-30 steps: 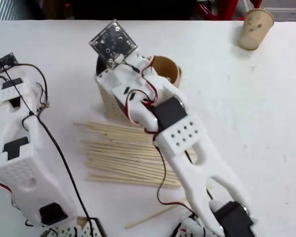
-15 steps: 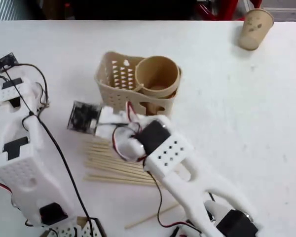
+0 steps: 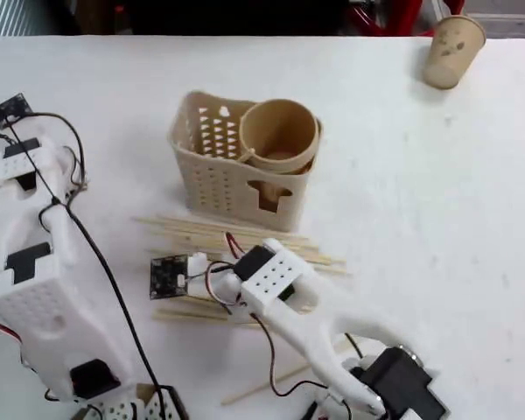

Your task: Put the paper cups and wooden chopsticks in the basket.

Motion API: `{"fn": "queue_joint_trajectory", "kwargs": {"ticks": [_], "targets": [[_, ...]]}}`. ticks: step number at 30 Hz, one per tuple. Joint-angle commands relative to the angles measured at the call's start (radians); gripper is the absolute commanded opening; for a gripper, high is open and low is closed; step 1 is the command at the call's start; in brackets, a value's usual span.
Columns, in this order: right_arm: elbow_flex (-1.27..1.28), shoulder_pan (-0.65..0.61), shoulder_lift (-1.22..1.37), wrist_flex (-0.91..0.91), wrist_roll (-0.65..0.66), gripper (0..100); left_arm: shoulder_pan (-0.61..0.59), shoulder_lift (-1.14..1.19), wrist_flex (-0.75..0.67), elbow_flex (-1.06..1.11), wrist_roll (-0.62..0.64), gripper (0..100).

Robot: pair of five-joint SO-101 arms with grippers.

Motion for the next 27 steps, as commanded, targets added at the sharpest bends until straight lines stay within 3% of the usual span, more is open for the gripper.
{"fn": "queue_joint_trajectory", "kwargs": {"ticks": [1,7,15,21,27], "targets": [[0.008,-0.021,-0.065,0.113,0.086,15.5,0.015,-0.002,-0.015,-0.021,0.011,5],[0.091,-0.021,-0.13,0.058,0.11,15.5,0.016,-0.002,-0.015,-0.021,0.011,5],[0.091,0.002,-0.013,-0.051,0.101,15.0,0.016,-0.002,-0.015,-0.021,0.011,5],[-0.003,0.114,0.038,-0.056,0.1,1.5,0.016,-0.002,-0.015,-0.021,0.011,5],[-0.057,0.162,0.044,-0.05,0.1,1.9,0.016,-0.002,-0.015,-0.021,0.011,5]]}}
